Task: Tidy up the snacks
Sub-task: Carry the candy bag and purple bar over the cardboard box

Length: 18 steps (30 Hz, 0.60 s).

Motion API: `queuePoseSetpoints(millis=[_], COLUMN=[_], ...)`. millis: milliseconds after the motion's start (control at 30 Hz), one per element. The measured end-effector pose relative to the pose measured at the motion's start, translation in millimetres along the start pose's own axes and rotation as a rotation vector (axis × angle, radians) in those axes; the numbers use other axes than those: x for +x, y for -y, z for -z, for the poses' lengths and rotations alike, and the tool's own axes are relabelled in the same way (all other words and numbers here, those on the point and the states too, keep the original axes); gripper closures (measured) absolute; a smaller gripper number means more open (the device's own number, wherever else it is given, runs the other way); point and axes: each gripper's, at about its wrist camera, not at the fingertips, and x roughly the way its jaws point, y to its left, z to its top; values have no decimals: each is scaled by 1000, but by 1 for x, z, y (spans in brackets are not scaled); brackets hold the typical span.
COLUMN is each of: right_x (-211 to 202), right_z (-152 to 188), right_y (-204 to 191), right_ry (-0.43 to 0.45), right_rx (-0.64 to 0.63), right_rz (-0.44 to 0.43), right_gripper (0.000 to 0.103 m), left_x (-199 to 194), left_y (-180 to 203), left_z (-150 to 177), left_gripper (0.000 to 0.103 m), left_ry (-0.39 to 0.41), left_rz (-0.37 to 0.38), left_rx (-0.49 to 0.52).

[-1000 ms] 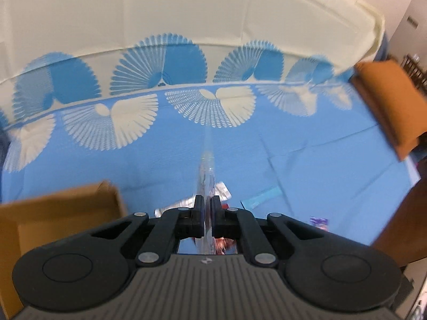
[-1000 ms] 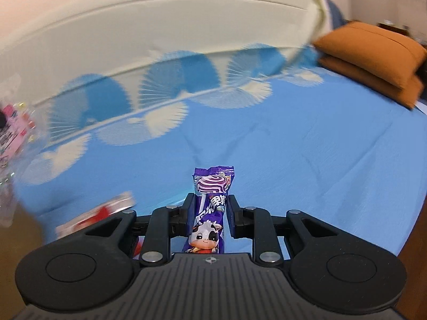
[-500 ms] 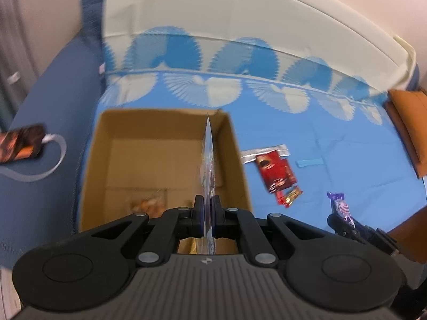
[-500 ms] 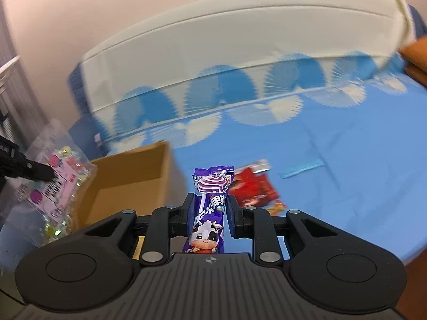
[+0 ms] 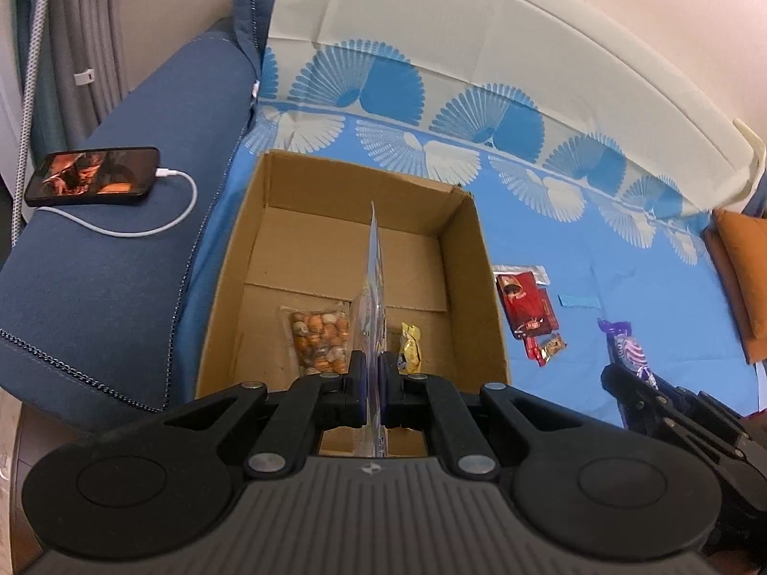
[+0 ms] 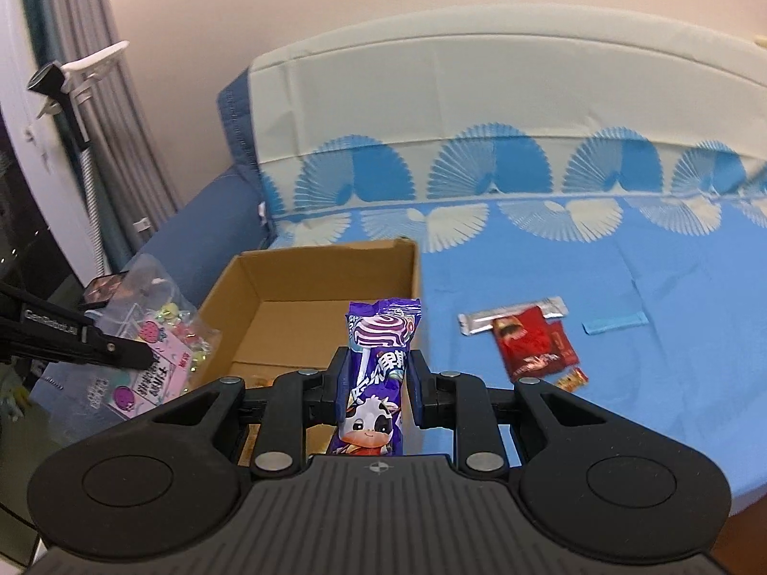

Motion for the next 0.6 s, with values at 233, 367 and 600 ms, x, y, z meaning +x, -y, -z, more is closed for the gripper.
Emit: queuePoseSetpoints(millis=[233,367,600], right_x=[4,11,24], right_z=[-1,-4,-9], right_y=[-20,-24,-30], right_ry=[-19,-27,-39], right_rx=[-46,-62,-78], right_rz=[-12,-15,-25], right_gripper=[77,77,77], left_x=[-3,0,7], left_y=[-12,-14,-18], left_z=[1,-1,-4], left_gripper=[98,98,98], left_ry=[18,17,10], left_rz=[1,0,-1], left_rx=[-8,-16,-18])
